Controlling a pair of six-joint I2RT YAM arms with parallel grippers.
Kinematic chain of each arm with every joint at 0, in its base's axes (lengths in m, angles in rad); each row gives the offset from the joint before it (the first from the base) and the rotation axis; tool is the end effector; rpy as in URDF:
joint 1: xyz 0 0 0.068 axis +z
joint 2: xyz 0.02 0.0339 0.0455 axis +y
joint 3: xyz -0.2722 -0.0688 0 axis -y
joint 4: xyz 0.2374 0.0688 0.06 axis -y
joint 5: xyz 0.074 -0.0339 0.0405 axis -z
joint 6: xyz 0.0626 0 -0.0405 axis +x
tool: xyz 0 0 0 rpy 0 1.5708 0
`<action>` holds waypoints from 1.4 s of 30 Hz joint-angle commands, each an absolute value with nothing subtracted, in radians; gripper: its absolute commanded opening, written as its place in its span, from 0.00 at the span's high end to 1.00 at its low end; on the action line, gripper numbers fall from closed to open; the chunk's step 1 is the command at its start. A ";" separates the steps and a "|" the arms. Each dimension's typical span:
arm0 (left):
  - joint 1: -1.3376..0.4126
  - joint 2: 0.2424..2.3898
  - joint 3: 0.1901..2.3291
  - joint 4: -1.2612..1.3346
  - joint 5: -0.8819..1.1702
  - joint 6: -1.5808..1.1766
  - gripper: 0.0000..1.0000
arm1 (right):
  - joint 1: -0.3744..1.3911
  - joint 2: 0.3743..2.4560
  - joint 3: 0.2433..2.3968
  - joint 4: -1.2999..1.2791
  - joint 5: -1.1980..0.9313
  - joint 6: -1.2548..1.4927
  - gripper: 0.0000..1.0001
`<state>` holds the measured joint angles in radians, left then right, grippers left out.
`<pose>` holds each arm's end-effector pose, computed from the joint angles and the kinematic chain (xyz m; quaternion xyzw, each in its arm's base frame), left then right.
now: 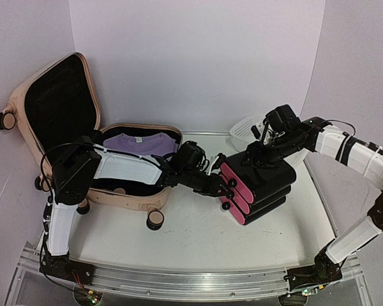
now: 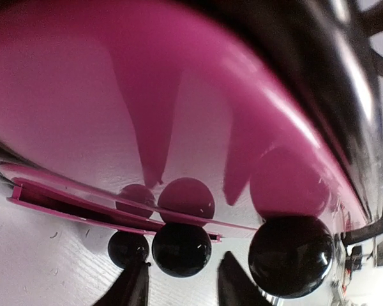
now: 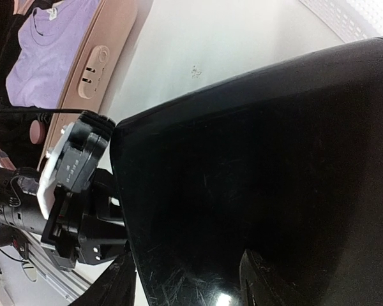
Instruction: Open, take out, and arrange the luggage
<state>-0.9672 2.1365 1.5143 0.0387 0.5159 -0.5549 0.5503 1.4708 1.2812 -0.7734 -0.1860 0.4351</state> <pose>0.2589 -0.4300 0.1829 0.2926 0.8087 -0.4787 0.1768 0.2622 0.1744 0.2873 -0.0824 0.9469 0.2190 0.2206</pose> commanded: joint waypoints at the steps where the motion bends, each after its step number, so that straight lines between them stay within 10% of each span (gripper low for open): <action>1: -0.982 2.001 1.412 0.050 0.429 -0.454 0.50 | 0.555 1.475 1.223 -0.885 -0.180 0.471 0.43; 9: -1.057 1.842 1.150 0.206 0.228 -0.252 0.04 | 0.555 1.462 1.192 -0.887 -0.172 0.468 0.42; 14: -1.080 1.921 0.997 0.649 0.183 -0.127 0.10 | 0.554 1.458 1.199 -0.887 -0.184 0.464 0.42; 42: -1.109 2.273 1.287 0.696 0.042 -0.035 0.43 | 0.554 1.445 1.215 -0.889 -0.213 0.468 0.41</action>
<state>-1.1011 2.2707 1.2224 0.6315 0.0406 -0.0269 0.5503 1.4326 1.2423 -0.7582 -0.2001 0.4538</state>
